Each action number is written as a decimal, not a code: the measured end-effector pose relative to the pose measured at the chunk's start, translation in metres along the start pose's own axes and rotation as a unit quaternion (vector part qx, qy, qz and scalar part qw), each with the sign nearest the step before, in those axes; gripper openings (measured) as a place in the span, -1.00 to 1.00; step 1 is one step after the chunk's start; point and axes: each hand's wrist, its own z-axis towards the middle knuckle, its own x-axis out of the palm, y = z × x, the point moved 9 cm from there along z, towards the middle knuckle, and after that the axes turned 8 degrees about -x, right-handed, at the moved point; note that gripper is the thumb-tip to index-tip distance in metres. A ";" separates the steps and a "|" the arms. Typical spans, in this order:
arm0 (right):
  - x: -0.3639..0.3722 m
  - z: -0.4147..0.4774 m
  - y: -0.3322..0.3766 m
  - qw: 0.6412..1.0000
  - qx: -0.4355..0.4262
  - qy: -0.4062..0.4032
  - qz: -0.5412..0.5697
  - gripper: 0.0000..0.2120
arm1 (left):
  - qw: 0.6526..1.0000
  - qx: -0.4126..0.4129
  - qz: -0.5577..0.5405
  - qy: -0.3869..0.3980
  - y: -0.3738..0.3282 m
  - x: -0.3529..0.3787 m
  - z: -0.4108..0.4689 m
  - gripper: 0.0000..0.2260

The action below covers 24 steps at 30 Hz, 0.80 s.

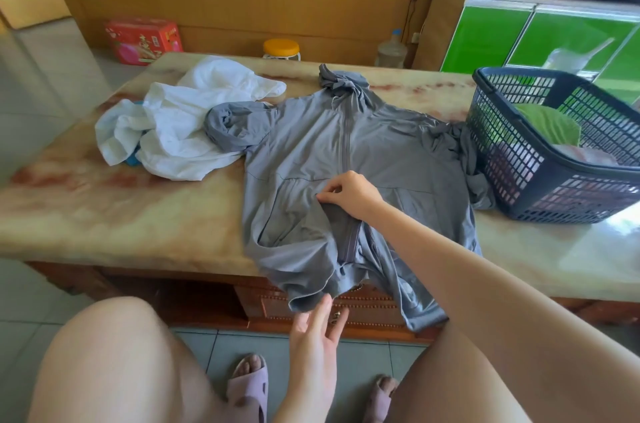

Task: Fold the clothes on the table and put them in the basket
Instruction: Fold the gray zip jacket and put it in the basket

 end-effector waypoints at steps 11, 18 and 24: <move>-0.005 -0.011 0.020 1.000 -0.012 -0.016 0.010 -0.80 | 0.997 -0.071 -0.033 -0.019 0.013 0.017 0.006 -0.52; -0.011 -0.012 0.018 1.000 -0.016 -0.027 0.001 -0.81 | 0.997 -0.037 0.066 -0.033 0.016 0.021 0.004 -0.73; -0.017 -0.009 0.020 0.999 -0.023 -0.040 -0.011 -0.83 | 0.957 0.005 0.284 -0.048 0.016 -0.049 -0.019 -0.82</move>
